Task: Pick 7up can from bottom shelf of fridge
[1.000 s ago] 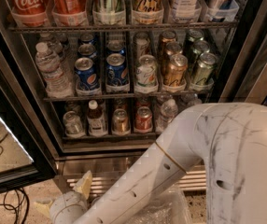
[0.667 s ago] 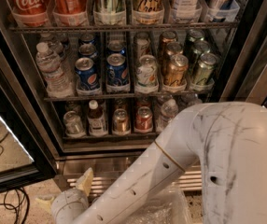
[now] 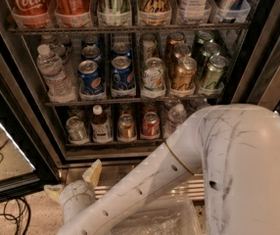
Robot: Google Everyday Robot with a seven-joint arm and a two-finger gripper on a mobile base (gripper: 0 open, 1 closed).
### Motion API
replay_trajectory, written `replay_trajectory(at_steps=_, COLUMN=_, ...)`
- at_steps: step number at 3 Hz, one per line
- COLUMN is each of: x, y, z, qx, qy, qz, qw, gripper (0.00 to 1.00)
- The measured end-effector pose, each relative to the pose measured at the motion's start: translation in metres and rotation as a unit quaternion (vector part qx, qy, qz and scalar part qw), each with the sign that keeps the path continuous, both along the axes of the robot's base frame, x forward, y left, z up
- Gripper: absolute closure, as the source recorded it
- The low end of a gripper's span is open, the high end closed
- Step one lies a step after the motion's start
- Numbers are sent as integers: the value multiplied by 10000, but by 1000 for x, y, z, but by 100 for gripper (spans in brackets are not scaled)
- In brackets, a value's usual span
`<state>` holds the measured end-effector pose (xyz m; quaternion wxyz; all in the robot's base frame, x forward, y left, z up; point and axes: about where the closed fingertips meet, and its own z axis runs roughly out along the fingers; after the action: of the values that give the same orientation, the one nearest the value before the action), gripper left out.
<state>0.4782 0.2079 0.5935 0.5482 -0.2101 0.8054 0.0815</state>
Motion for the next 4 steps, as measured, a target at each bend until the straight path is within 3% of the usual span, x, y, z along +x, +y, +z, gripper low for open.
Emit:
replay_trajectory(at_steps=1, x=28, y=-3, z=10, qx=-45, qy=-281, qz=-129, qw=9995, gripper=0)
replay_trajectory(at_steps=2, x=28, y=-3, z=10, qx=-45, qy=-282, qz=-129, qw=9995, gripper=0)
replay_trajectory(at_steps=3, x=44, y=1, z=11, qx=-45, qy=-504, qz=-162, qw=9986, gripper=3)
replay_trajectory(at_steps=4, x=66, y=7, z=19, qx=-72, qy=-793, qz=-116, qw=9968, gripper=13)
